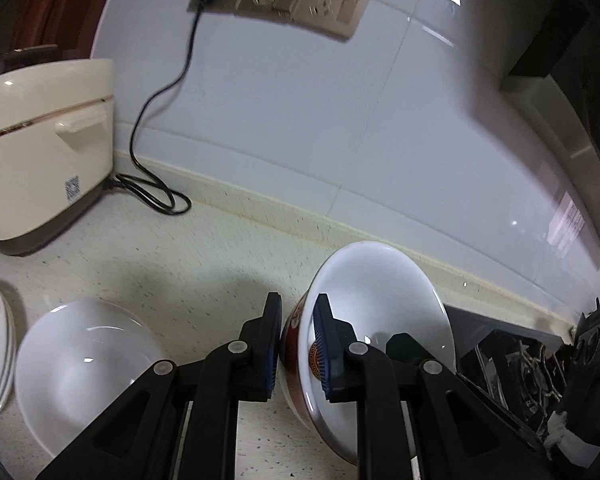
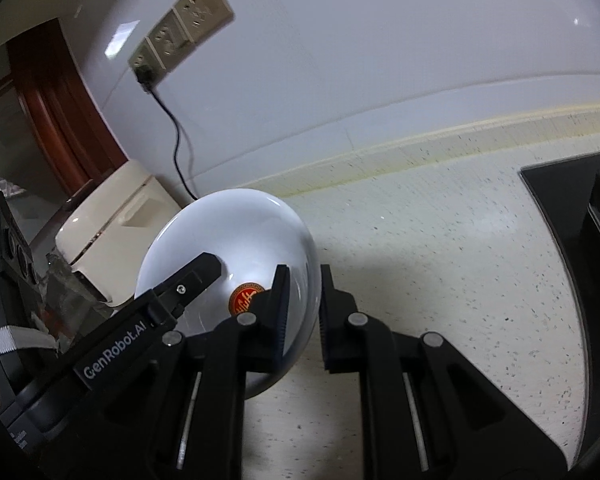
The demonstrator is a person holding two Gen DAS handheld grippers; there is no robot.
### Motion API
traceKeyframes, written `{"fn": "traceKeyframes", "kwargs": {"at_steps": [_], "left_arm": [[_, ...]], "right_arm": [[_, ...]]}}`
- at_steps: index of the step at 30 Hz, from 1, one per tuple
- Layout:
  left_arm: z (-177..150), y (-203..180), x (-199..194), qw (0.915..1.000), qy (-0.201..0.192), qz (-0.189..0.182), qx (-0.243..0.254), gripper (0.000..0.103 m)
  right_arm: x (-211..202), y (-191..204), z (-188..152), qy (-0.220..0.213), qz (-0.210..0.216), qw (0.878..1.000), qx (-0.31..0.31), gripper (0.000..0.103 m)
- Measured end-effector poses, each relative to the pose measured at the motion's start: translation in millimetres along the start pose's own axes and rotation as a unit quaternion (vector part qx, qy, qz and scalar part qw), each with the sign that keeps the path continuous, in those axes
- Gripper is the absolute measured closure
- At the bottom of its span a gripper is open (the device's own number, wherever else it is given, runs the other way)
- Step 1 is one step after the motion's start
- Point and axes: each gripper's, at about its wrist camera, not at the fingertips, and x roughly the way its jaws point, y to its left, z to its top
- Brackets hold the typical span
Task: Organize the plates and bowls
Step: 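Lift the red-banded bowl with both tools and carry it to the bowl stack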
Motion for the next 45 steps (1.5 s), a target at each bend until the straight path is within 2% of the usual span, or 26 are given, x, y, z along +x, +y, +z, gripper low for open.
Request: {"fn": "traceKeyframes", "kwargs": {"at_steps": [3,11,18,22,25,29,34,38,45], "left_arm": [[3,8,-11,0.9998,-0.016,0.006,-0.005,0.086],[11,38,-35,0.9959,-0.059,0.056,-0.04,0.082],[15,63,-38,0.9932,-0.052,0.067,-0.08,0.081],[7,81,-44,0.9903,-0.052,0.075,-0.104,0.08],[1,92,-41,0.9886,-0.034,0.083,-0.121,0.079],[1,96,-42,0.9872,-0.037,0.099,-0.119,0.074],[-3,109,-32,0.9843,-0.012,0.115,-0.133,0.069],[-9,116,-27,0.9821,0.003,0.128,-0.138,0.069],[-12,117,-29,0.9817,0.001,0.128,-0.141,0.069]], "right_arm": [[0,10,0,-0.002,0.013,1.0,-0.005,0.087],[11,50,0,0.012,0.051,0.998,-0.028,0.086],[24,71,-2,0.028,0.058,0.997,-0.034,0.086],[29,83,-9,0.046,0.067,0.996,-0.043,0.086],[38,90,-17,0.062,0.062,0.995,-0.052,0.086],[47,93,-28,0.079,0.074,0.993,-0.051,0.086],[54,101,-39,0.083,0.072,0.992,-0.069,0.085],[62,106,-46,0.088,0.07,0.99,-0.081,0.085],[65,108,-46,0.088,0.072,0.99,-0.086,0.085]]}}
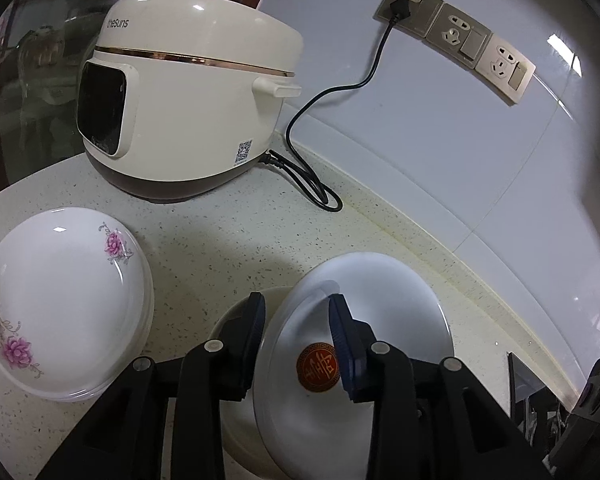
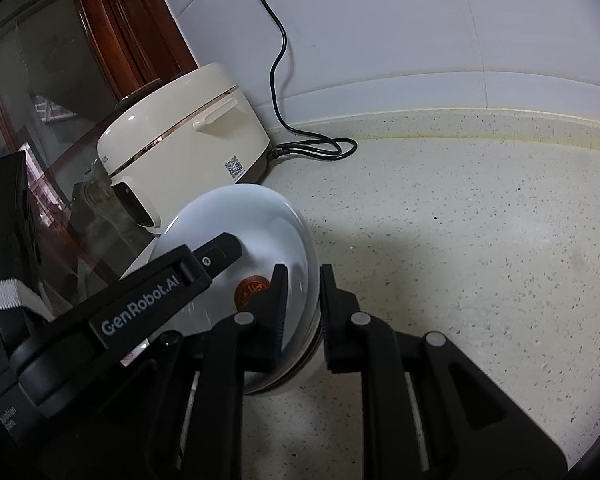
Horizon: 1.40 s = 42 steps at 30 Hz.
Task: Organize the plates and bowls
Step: 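Lift the red-banded bowl with both tools and carry it to the bowl stack, then lower the red-banded bowl into the stacked bowls and open both tools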
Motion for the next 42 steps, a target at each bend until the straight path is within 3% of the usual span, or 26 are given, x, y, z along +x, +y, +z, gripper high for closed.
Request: {"fn": "traceKeyframes", "kwargs": {"at_steps": [12,25,28,29,30,32,37,39,42], "left_arm": [[2,8,1,0.9997,0.004,-0.012,-0.021,0.069],[4,12,-5,0.9996,-0.017,0.004,-0.024,0.068],[5,12,-4,0.9996,-0.018,0.006,-0.023,0.066],[5,12,-5,0.9995,-0.02,0.009,-0.021,0.066],[5,11,-5,0.9994,-0.023,0.02,-0.018,0.064],[5,12,-5,0.9985,-0.025,0.044,-0.019,0.049],[6,17,-4,0.9986,-0.024,0.037,-0.029,0.049],[7,22,-3,0.9985,-0.022,0.025,-0.043,0.044],[9,29,-4,0.9977,-0.022,0.012,-0.062,0.03]], "right_arm": [[0,5,-3,-0.002,-0.002,1.0,-0.018,0.082],[2,2,-2,0.006,-0.006,1.0,-0.016,0.08],[3,3,-3,0.008,-0.008,1.0,-0.019,0.075],[2,4,-3,0.007,-0.01,1.0,-0.02,0.068],[2,4,-3,0.005,-0.01,1.0,-0.021,0.063],[0,5,-4,0.004,-0.009,1.0,-0.022,0.061],[-2,3,-3,0.005,-0.007,1.0,-0.018,0.06],[-6,-1,-1,0.001,-0.003,1.0,-0.007,0.053],[-13,-20,3,-0.006,0.016,0.999,0.036,0.045]]}}
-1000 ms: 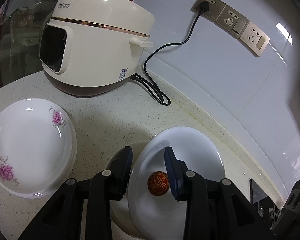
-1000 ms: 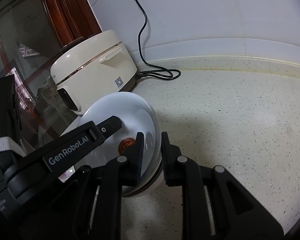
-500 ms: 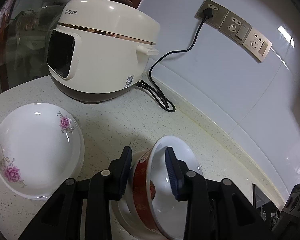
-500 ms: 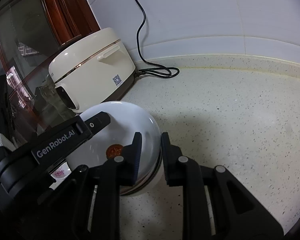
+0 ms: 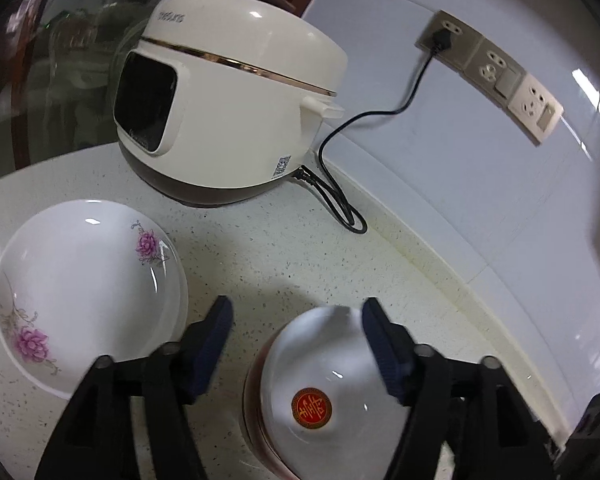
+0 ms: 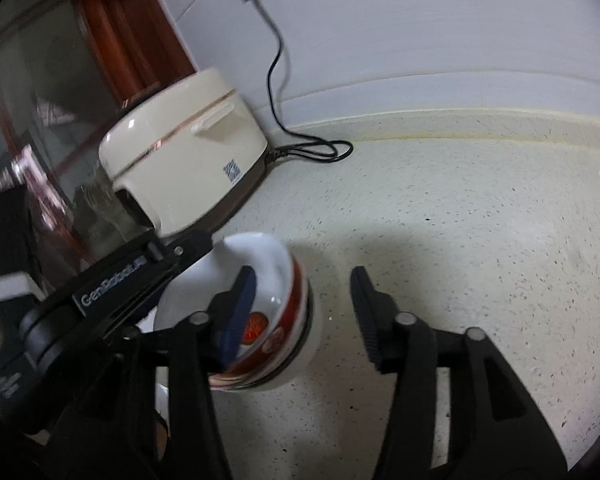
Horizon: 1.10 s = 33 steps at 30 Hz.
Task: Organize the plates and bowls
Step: 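Lower the red-banded bowl into the stacked bowls and open both tools, then pinch the stacked bowls with both tools and lift them toward the plate stack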
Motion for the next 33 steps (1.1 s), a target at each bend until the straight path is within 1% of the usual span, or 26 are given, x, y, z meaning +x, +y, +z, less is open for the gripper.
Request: {"fn": "traceKeyframes", "kwargs": {"at_steps": [2,6,9,11,13,14,15,16,18,19,21,23,24,26,28,30,31,33], "left_arm": [[1,2,2,0.9999,0.006,-0.007,-0.007,0.026],[-2,-4,10,0.9996,0.026,-0.01,0.005,0.026],[-5,-8,14,0.9993,0.033,-0.006,0.015,0.026],[-5,-8,17,0.9991,0.037,-0.004,0.017,0.026],[-6,-7,22,0.9987,0.048,-0.009,0.015,0.026],[-6,-7,25,0.9984,0.054,-0.014,0.014,0.026],[-5,-8,27,0.9978,0.06,-0.022,0.014,0.025],[-5,-9,28,0.9972,0.066,-0.029,0.019,0.024],[-3,-13,26,0.9962,0.073,-0.03,0.037,0.024],[-1,-16,24,0.9952,0.077,-0.033,0.05,0.024],[4,-19,24,0.9925,0.089,-0.031,0.077,0.024],[10,-22,27,0.9865,0.116,-0.036,0.11,0.024],[13,-20,32,0.9822,0.137,-0.041,0.122,0.024],[17,-14,39,0.9736,0.177,-0.058,0.132,0.024],[18,-8,47,0.9647,0.209,-0.062,0.148,0.024],[20,-1,57,0.9545,0.244,-0.081,0.152,0.024],[20,2,60,0.9513,0.256,-0.081,0.152,0.024],[19,3,66,0.9421,0.277,-0.083,0.17,0.025]], "right_arm": [[-2,-13,3,0.003,0.014,0.999,0.029,0.045],[0,-30,1,0.02,0.033,0.997,0.069,0.043],[6,-35,-1,0.034,0.061,0.994,0.081,0.043],[9,-37,-3,0.038,0.074,0.993,0.079,0.042],[12,-38,-4,0.046,0.098,0.991,0.082,0.041],[14,-38,-5,0.054,0.121,0.988,0.085,0.04],[17,-38,-7,0.061,0.143,0.984,0.085,0.037],[18,-37,-9,0.066,0.147,0.984,0.081,0.035],[21,-30,-10,0.067,0.135,0.987,0.05,0.035],[22,-27,-10,0.068,0.128,0.989,0.036,0.035],[25,-25,-12,0.069,0.131,0.989,0.024,0.034],[27,-25,-15,0.073,0.146,0.986,0.028,0.032],[27,-24,-16,0.075,0.151,0.985,0.027,0.029],[30,-20,-21,0.076,0.153,0.985,0.03,0.026],[35,-20,-25,0.084,0.154,0.983,0.049,0.025],[41,-20,-29,0.087,0.149,0.982,0.077,0.024],[40,-19,-31,0.087,0.142,0.982,0.088,0.024],[37,-19,-35,0.084,0.122,0.982,0.116,0.024]]}}
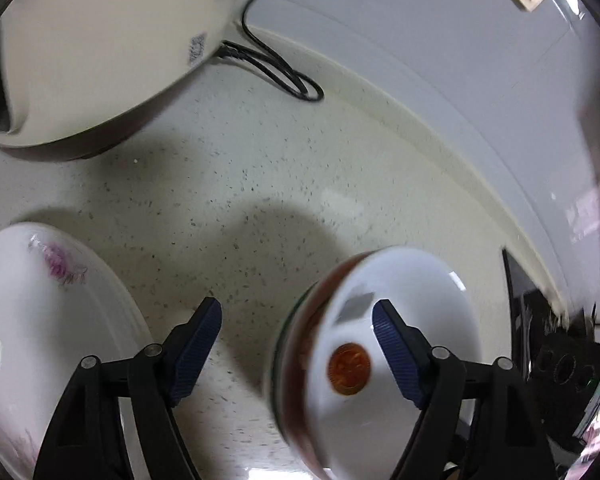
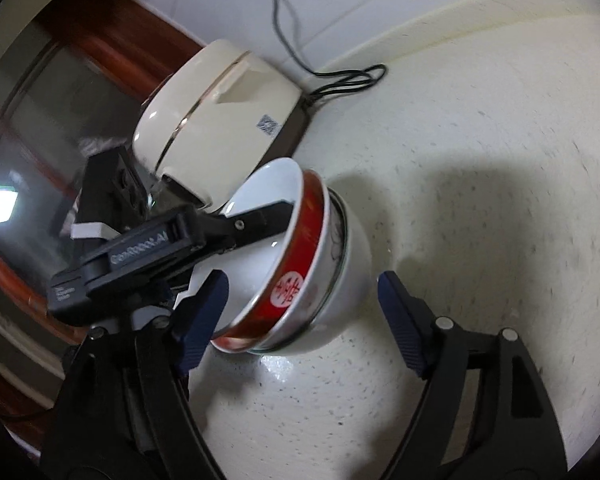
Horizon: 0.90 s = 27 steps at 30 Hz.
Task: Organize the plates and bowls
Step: 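Pinch the stacked bowls with both tools and lift them toward the plate stack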
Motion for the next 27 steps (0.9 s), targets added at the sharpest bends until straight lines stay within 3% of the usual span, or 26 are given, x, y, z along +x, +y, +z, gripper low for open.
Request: {"fn": "traceKeyframes", "kwargs": {"at_steps": [9,12,13,17,27], "left_arm": [[10,-19,13,0.9966,0.046,0.001,0.069,0.024],[9,-26,14,0.9947,0.059,-0.015,0.083,0.03],[9,-27,14,0.9941,0.065,-0.03,0.082,0.039],[9,-20,12,0.9939,0.065,-0.042,0.078,0.044],[-4,-17,4,0.9937,0.055,-0.043,0.088,0.045]], "right_arm": [[12,1,-14,-0.003,-0.023,0.992,0.127,0.024],[19,1,-18,-0.011,-0.017,0.988,0.155,0.027],[20,1,-18,-0.019,-0.019,0.987,0.16,0.028],[21,2,-18,-0.049,-0.038,0.984,0.169,0.031],[15,11,-29,-0.05,-0.052,0.985,0.155,0.034]]}}
